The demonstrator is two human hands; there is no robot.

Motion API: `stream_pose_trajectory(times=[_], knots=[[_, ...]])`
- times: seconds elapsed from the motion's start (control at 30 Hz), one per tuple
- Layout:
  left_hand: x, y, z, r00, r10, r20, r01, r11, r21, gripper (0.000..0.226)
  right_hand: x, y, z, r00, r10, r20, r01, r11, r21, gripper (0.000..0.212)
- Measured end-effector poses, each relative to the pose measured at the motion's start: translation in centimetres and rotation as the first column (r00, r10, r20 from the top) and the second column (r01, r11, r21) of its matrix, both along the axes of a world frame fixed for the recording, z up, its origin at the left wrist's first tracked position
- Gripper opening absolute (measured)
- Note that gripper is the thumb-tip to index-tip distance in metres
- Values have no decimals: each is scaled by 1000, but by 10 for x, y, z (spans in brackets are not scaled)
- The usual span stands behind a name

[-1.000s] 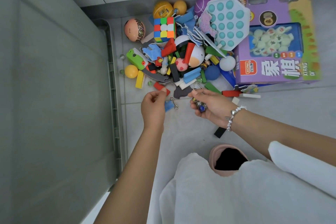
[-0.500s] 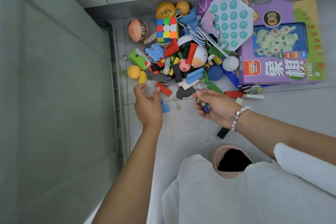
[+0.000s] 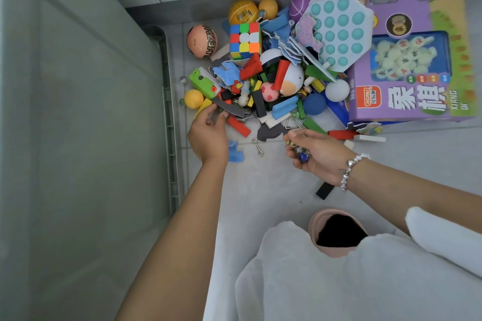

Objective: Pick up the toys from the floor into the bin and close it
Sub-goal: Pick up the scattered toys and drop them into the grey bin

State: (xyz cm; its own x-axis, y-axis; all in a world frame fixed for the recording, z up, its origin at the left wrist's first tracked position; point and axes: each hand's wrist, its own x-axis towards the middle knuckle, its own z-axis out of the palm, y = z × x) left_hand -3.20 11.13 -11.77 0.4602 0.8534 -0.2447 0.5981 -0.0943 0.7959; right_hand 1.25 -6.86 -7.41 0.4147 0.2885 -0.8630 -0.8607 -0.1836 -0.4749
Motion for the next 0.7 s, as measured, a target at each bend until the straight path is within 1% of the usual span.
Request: stream_pose_trajectory(times=[0.17, 0.3, 0.33, 0.4, 0.47, 0.57, 0.63, 0.7], knots=[[-4, 3, -3, 999, -36, -8, 36, 999, -16, 17, -1, 3, 0, 1000, 0, -4, 0, 1000, 3, 14], [-13, 2, -1, 998, -50, -25, 49, 999, -22, 16, -2, 4, -1, 1000, -1, -7, 1, 1000, 6, 13], [-16, 1, 0, 999, -45, -14, 44, 998, -45, 15, -2, 3, -2, 1000, 0, -7, 0, 1000, 6, 13], [-22, -1, 5, 1000, 18, 26, -13, 985, -175, 13, -2, 2, -2, 1000, 1, -8, -1, 1000, 2, 14], [-26, -4, 12, 994, 84, 74, -50, 927, -373, 16, -2, 2, -3, 1000, 2, -6, -2, 1000, 0, 14], [-27, -13, 20, 968, 181, 173, -30, 771, -636, 22, -2, 4, -2, 1000, 2, -5, -2, 1000, -1, 14], [-26, -16, 25, 935, 287, 207, -24, 637, -771, 21, -3, 5, -2, 1000, 5, -7, -5, 1000, 3, 14], [-24, -16, 26, 918, 335, 212, -3, 539, -842, 20, -2, 4, -2, 1000, 9, -7, -9, 1000, 2, 14]])
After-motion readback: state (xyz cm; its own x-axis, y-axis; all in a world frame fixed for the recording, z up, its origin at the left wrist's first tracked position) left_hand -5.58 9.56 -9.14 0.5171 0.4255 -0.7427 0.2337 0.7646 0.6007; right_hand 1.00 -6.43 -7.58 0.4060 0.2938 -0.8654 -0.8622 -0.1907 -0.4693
